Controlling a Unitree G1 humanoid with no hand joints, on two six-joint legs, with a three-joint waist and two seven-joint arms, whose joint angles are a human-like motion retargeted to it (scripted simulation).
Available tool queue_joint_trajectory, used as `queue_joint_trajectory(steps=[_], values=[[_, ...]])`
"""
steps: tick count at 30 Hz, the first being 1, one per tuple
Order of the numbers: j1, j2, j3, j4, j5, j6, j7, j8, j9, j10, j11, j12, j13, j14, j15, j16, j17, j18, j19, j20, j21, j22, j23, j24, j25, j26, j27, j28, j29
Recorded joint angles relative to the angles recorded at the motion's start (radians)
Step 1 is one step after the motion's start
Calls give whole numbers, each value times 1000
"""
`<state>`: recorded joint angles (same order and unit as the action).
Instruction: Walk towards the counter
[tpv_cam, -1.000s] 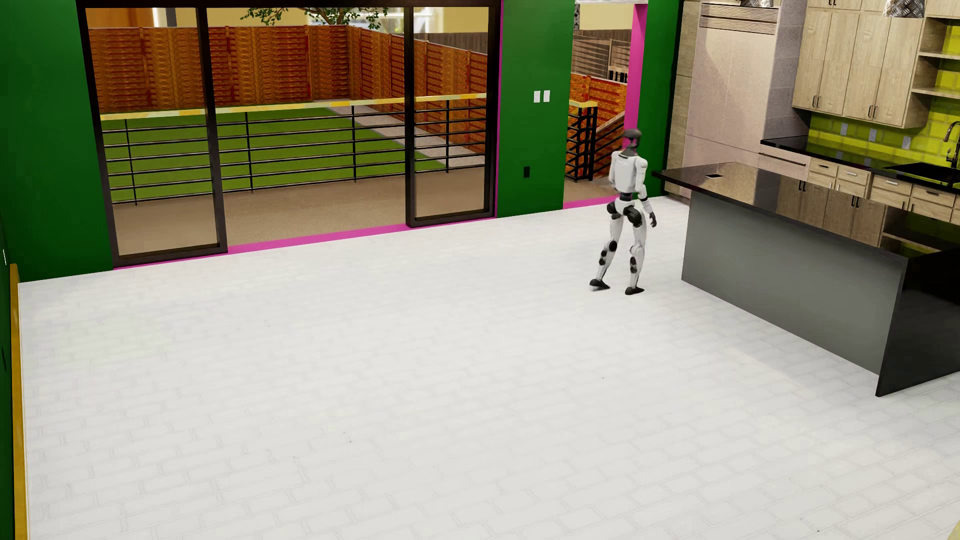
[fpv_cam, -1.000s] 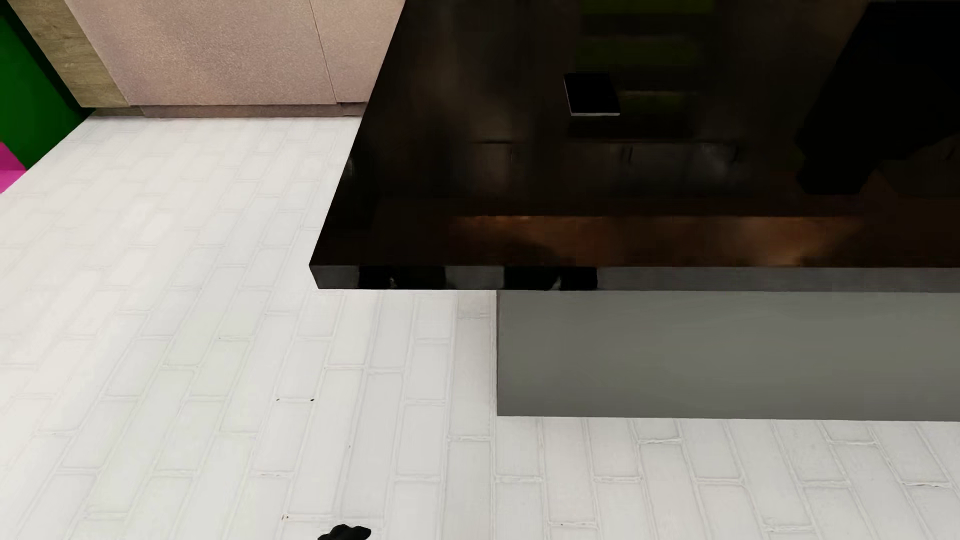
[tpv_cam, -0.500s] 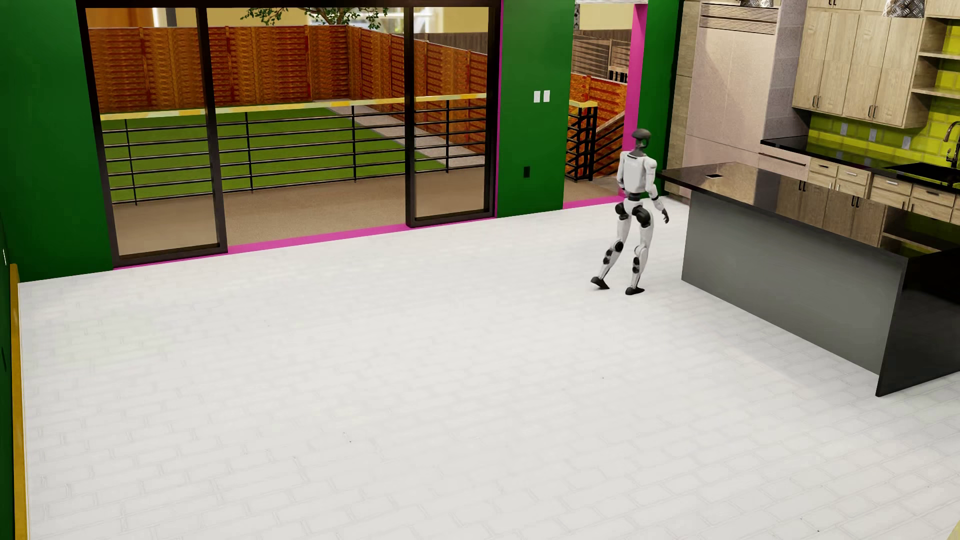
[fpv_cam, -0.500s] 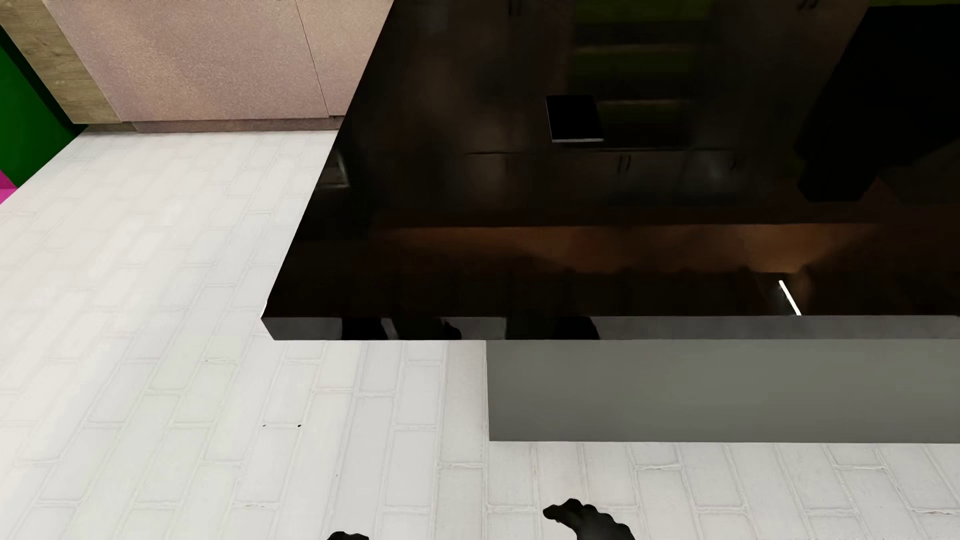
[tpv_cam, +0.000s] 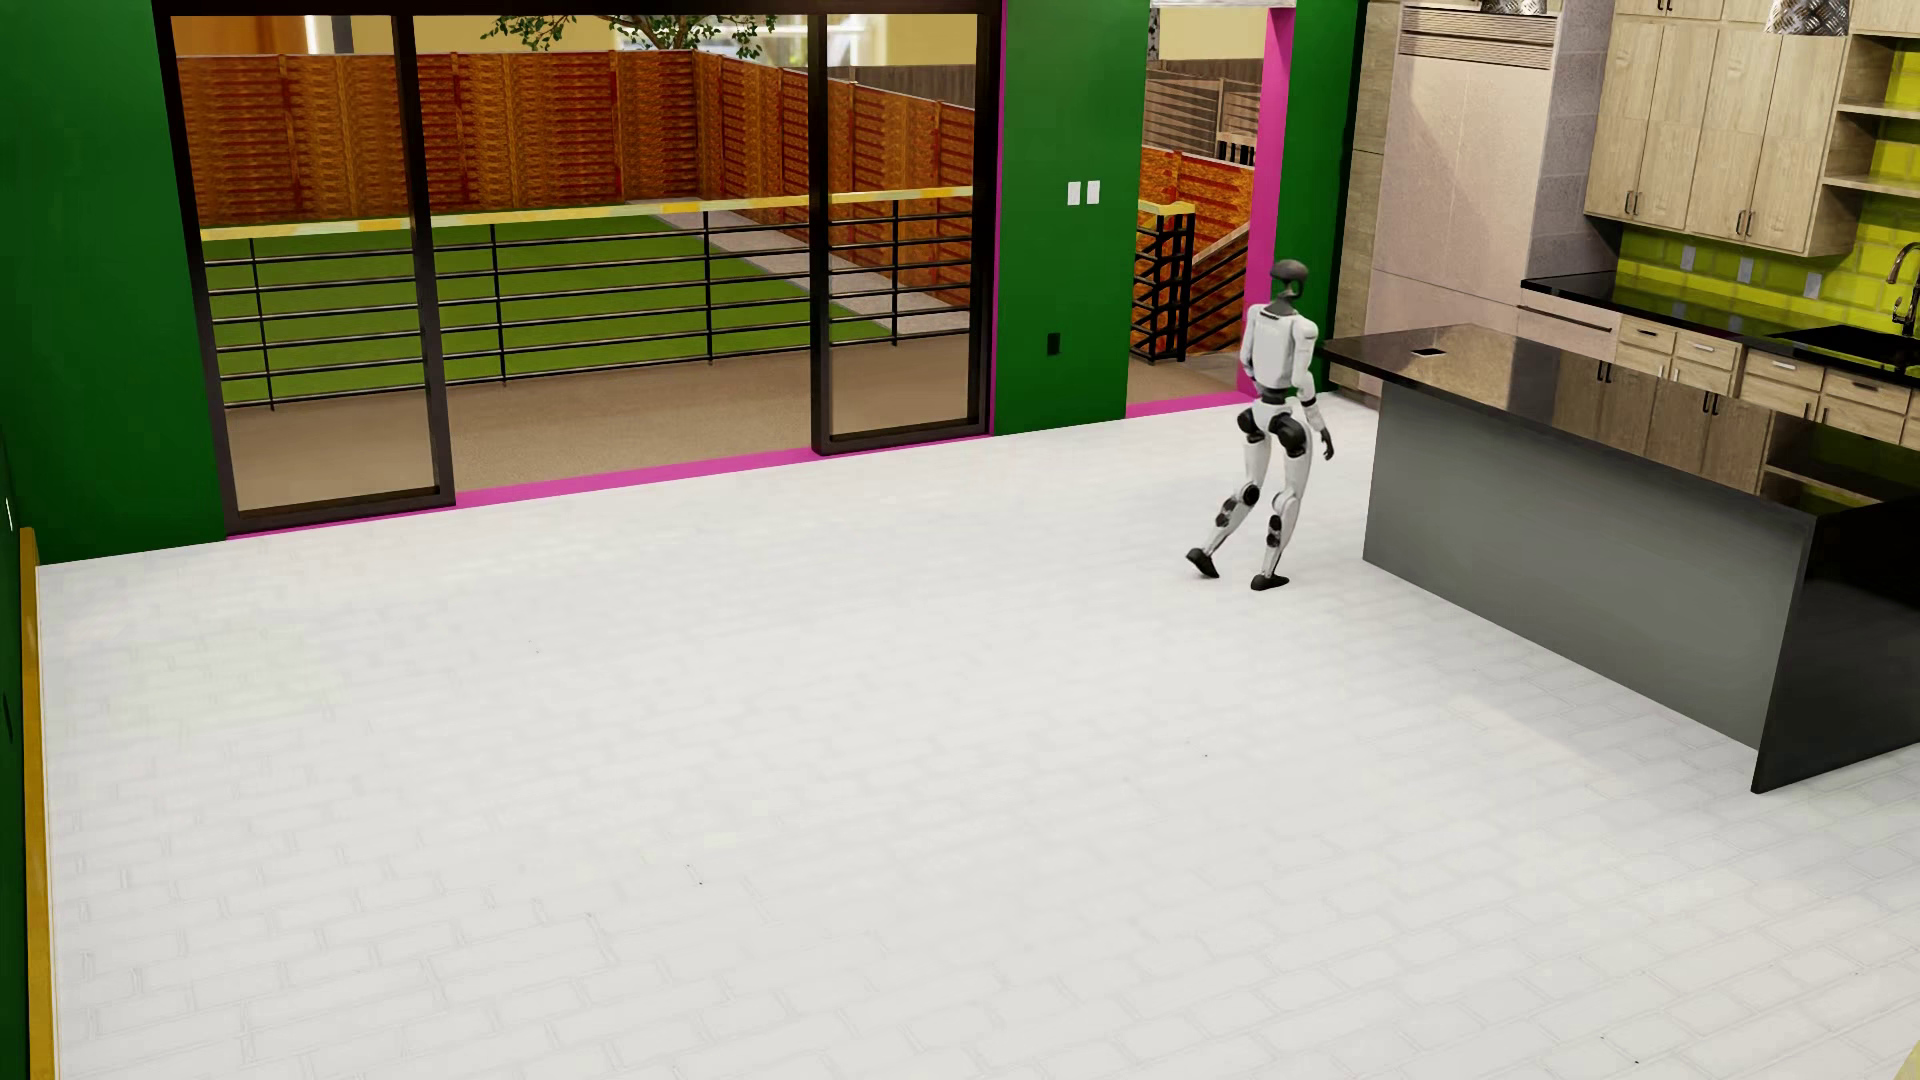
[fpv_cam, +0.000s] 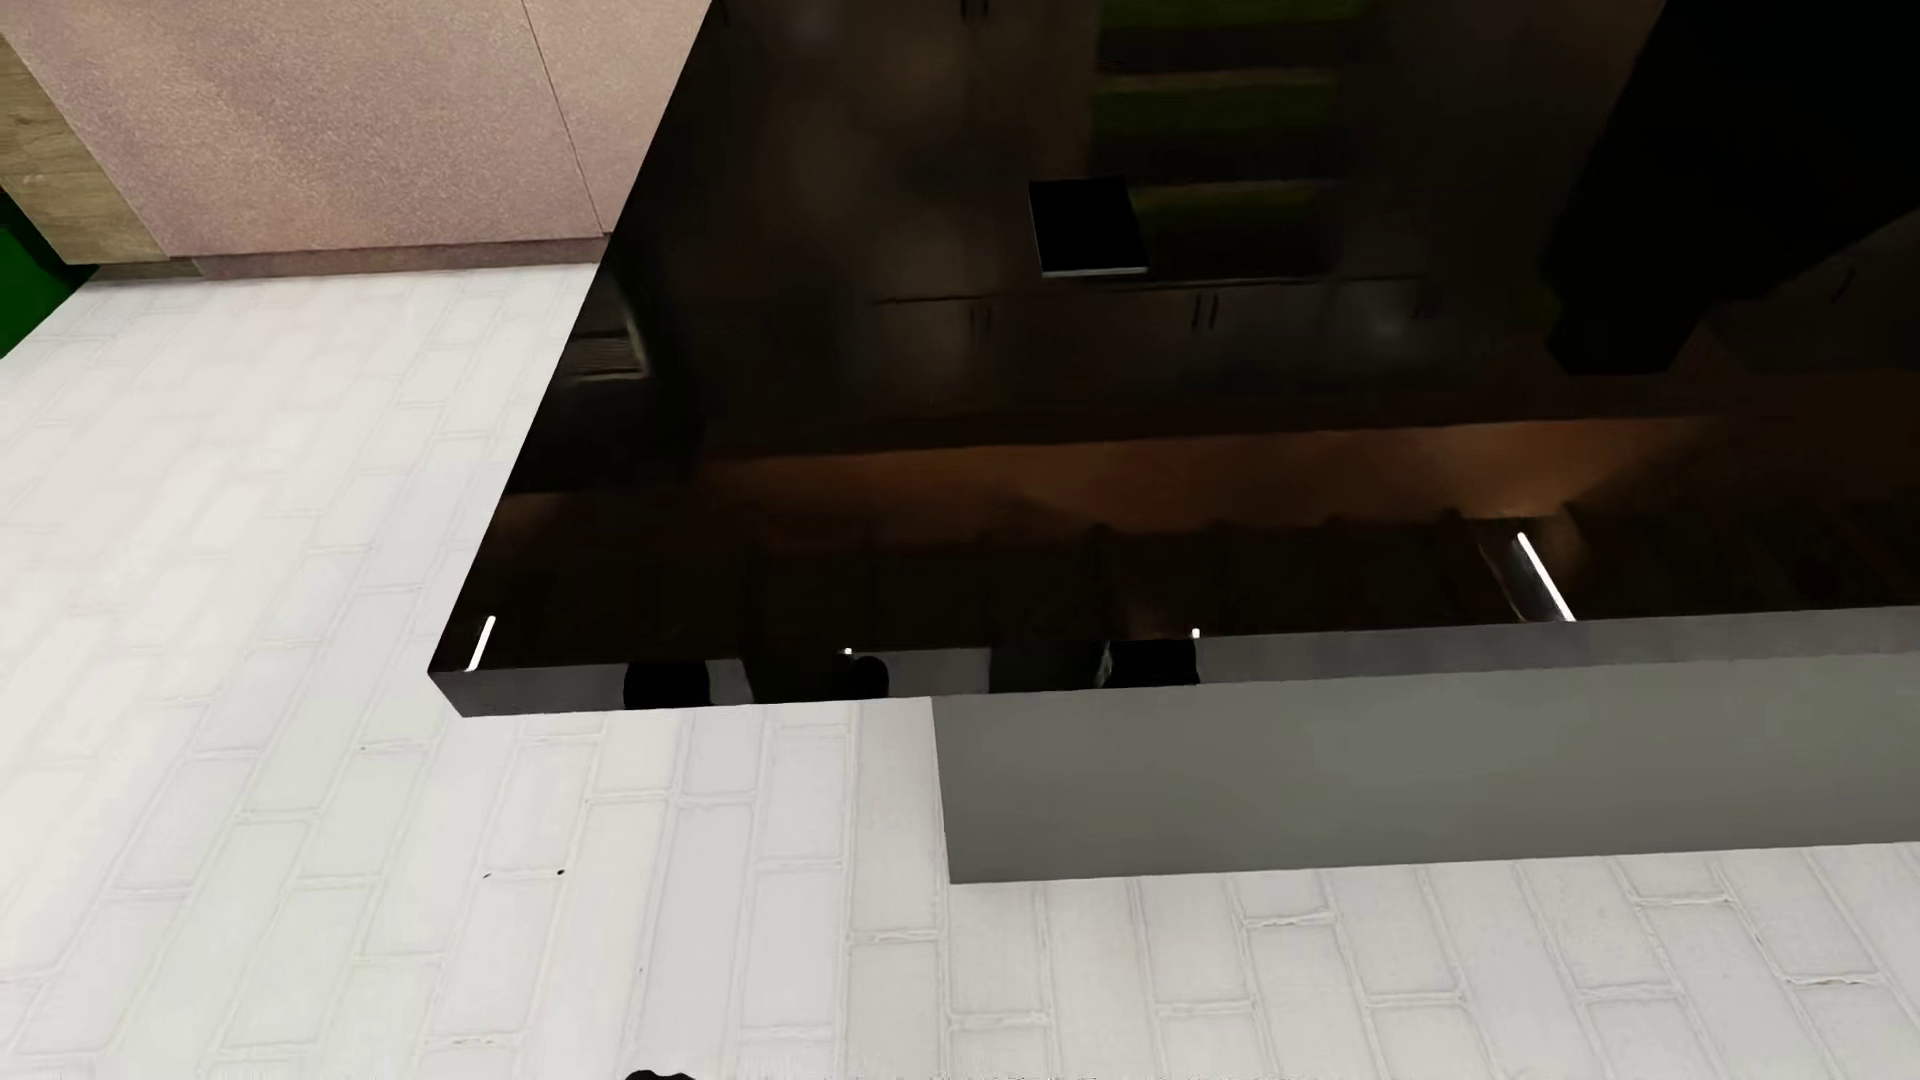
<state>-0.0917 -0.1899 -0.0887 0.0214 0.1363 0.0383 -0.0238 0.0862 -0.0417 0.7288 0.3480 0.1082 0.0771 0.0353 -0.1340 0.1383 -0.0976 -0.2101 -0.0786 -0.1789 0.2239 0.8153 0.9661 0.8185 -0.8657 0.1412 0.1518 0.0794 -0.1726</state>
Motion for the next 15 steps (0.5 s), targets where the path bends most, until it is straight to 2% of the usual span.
queue_joint_trajectory(steps=[3,5,6,10,12,15], values=[[-43,-8,3,24,3,9,22,-15,4,70,6,7,-7,-19,-5,2,0,-28,6,16,-10,-18,-5,-3,1,-5,-14,7,-4],[-64,-14,8,39,6,14,38,-18,8,101,12,16,-22,-87,-9,0,0,-30,11,22,-9,-40,-7,-6,-6,-9,-28,12,-5],[-68,-14,10,50,5,17,50,-17,9,97,10,21,-30,-130,-8,-1,0,-17,13,22,-8,-47,-11,-7,-7,-12,-33,11,-6],[-56,-8,19,120,0,22,160,-4,8,-95,-15,23,-71,-260,4,-16,3,96,21,14,-3,-50,-25,-4,-10,-4,-44,10,-10],[-70,-6,25,111,-3,20,146,6,10,-187,-27,21,-86,-283,11,-18,5,107,26,18,1,-48,-30,-3,-9,0,-47,12,-10],[-130,-14,31,70,-5,17,28,14,19,-214,-24,21,-104,-287,13,-14,15,84,36,25,7,-60,-35,2,-5,2,-47,15,-12]])
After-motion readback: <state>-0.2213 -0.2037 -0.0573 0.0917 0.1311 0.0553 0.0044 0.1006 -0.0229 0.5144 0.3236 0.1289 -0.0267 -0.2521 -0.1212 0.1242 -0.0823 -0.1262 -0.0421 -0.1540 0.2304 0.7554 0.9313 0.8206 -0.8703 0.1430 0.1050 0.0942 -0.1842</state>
